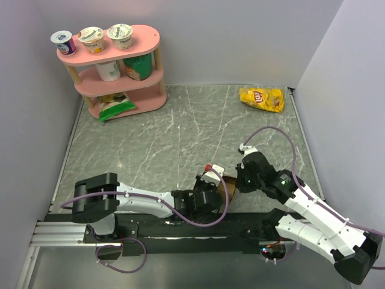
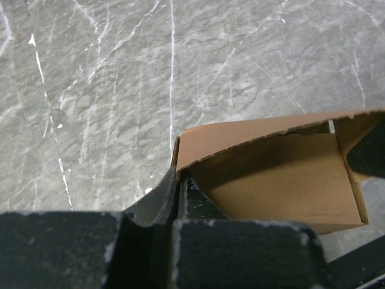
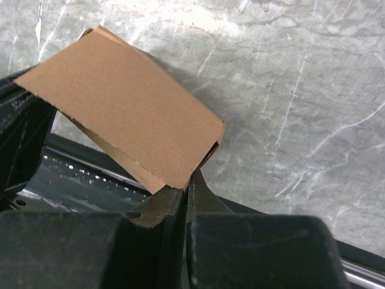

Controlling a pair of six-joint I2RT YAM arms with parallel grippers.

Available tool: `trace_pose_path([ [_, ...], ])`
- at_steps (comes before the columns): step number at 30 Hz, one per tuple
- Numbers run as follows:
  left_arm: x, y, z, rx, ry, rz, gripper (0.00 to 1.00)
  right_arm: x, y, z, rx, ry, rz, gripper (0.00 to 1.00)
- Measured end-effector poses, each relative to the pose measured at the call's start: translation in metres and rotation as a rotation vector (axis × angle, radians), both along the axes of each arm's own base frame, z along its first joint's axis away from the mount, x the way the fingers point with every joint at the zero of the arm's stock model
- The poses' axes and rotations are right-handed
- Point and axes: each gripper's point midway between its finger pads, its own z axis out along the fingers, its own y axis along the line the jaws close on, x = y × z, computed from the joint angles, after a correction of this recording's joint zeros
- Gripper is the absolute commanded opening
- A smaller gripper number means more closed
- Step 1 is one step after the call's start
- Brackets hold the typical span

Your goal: Fold the paper box

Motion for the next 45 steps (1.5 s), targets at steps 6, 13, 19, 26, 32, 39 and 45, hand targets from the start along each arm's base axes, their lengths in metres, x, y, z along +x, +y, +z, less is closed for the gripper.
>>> trace_pose_path([
  [6,0.005,0.002,0.0,-0.005,0.009,0.011,0.01,-0.002,0.006,-0.004,0.007,-0.065,-0.038,0.0],
  [13,0.008,0.004,-0.001,-0.008,0.014,0.018,0.01,-0.006,0.012,-0.005,0.024,-0.122,-0.072,0.13],
  [19,0.01,0.006,-0.002,-0.018,0.019,0.031,0.01,-0.011,0.02,-0.007,0.022,-0.115,-0.055,0.43],
  [26,0.01,0.007,-0.003,-0.036,0.017,0.032,0.01,-0.018,0.031,0.0,0.084,-0.095,-0.024,0.65],
  [32,0.01,0.006,-0.003,-0.057,0.016,0.03,0.01,-0.032,0.026,-0.001,0.082,-0.04,-0.008,0.79],
  [39,0.01,0.006,-0.003,-0.071,0.013,0.03,0.01,-0.05,0.002,0.005,0.083,0.001,-0.053,0.79],
  [45,0.01,0.005,-0.003,-0.076,0.007,0.026,0.01,-0.046,-0.015,0.036,0.155,-0.088,-0.124,0.78],
])
